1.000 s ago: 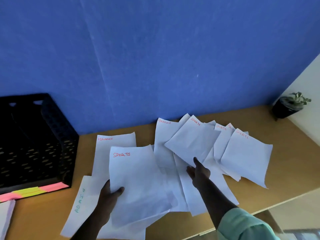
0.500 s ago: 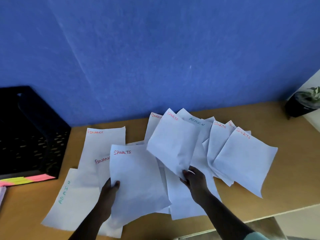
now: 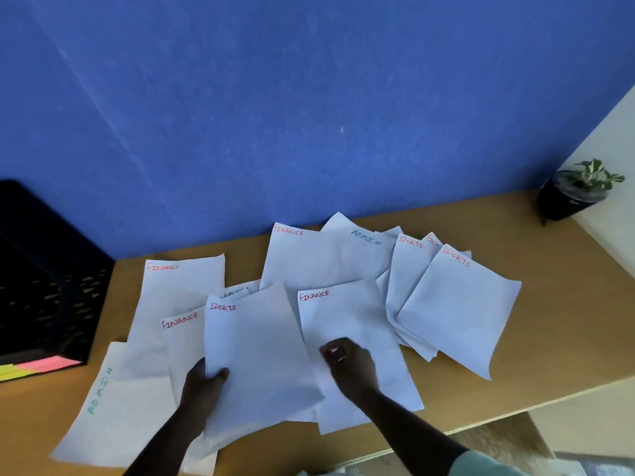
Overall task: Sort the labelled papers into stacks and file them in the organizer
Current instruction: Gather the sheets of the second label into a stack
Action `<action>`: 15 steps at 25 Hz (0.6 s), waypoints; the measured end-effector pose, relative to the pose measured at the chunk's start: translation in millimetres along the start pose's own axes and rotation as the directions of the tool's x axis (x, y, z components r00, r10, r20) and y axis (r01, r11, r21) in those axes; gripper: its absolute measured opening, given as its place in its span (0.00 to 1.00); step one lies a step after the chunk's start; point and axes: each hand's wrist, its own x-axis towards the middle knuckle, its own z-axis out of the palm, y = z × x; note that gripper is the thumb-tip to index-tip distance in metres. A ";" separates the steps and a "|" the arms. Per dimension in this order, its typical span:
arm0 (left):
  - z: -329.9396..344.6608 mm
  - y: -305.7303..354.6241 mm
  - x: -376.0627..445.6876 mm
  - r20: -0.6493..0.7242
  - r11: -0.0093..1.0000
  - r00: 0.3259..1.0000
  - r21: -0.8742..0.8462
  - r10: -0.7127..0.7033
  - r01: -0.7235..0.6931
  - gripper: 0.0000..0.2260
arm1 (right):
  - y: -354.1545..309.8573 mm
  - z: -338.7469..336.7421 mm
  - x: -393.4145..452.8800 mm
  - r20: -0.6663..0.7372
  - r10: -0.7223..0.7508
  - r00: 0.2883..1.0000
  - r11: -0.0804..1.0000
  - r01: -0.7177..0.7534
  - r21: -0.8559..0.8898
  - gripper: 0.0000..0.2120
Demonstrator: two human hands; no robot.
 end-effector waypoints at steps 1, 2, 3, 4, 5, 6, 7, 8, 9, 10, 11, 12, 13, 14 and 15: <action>0.4 -1.6 -0.6 -0.028 1.000 0.999 0.017 0.015 -0.015 0.15 | 4.0 -9.4 8.7 -0.171 -0.035 0.985 0.998 0.027 -0.049 0.09; 0.1 0.2 -3.5 -0.049 0.999 0.998 0.026 0.039 -0.038 0.16 | 10.4 -21.0 17.6 -0.324 -0.096 0.941 0.991 0.061 -0.119 0.10; -1.4 -0.4 -3.0 -0.062 0.998 0.996 0.030 0.063 -0.061 0.17 | 16.7 -34.9 25.3 -0.429 -0.140 0.892 0.980 0.064 -0.187 0.12; -5.6 -1.1 -1.6 -0.076 0.997 0.994 0.019 0.073 -0.071 0.17 | 23.7 -46.8 33.6 -0.496 -0.155 0.854 0.968 0.032 -0.248 0.17; -9.0 -4.7 2.3 -0.092 0.997 0.993 0.012 0.074 -0.073 0.17 | 30.1 -59.5 39.7 -0.545 -0.138 0.827 0.956 -0.031 -0.290 0.22; -12.7 -8.0 5.9 -0.114 0.997 0.991 0.006 0.072 -0.072 0.16 | 36.9 -70.0 44.4 -0.582 -0.104 0.806 0.946 -0.100 -0.308 0.26; -16.6 -10.9 9.9 -0.141 0.998 0.988 0.003 0.068 -0.068 0.16 | 41.3 -78.2 47.0 -0.608 -0.070 0.791 0.936 -0.158 -0.314 0.30; -19.4 -11.2 12.2 -0.170 0.998 0.984 -0.012 0.060 -0.063 0.16 | 48.7 -82.5 49.6 -0.623 -0.037 0.782 0.927 -0.207 -0.314 0.32; -20.6 -10.2 13.6 -0.187 0.998 0.981 -0.024 0.050 -0.056 0.16 | 54.4 -85.6 50.9 -0.623 -0.006 0.782 0.919 -0.241 -0.312 0.33; -21.1 -9.9 14.0 -0.189 0.998 0.981 -0.037 0.045 -0.053 0.15 | 59.8 -87.3 51.9 -0.607 0.006 0.794 0.914 -0.250 -0.318 0.30; -20.6 -8.6 13.7 -0.172 0.997 0.984 -0.058 0.043 -0.054 0.15 | 63.6 -87.8 51.8 -0.580 -0.007 0.814 0.912 -0.233 -0.337 0.25; -19.3 -8.4 13.7 -0.144 0.995 0.988 -0.078 0.049 -0.060 0.14 | 67.2 -87.5 51.6 -0.552 -0.030 0.833 0.913 -0.201 -0.354 0.21; -17.7 -8.0 12.7 -0.110 0.994 0.993 -0.091 0.054 -0.064 0.14 | 67.9 -87.1 50.3 -0.538 -0.038 0.842 0.917 -0.184 -0.353 0.19; -16.1 -8.2 12.6 -0.078 0.993 0.995 -0.096 0.060 -0.067 0.14 | 66.1 -86.9 47.8 -0.544 -0.035 0.839 0.924 -0.180 -0.336 0.18; -14.6 -8.8 13.3 -0.060 0.992 0.996 -0.101 0.064 -0.070 0.14 | 61.8 -87.4 45.2 -0.558 -0.033 0.829 0.934 -0.174 -0.314 0.16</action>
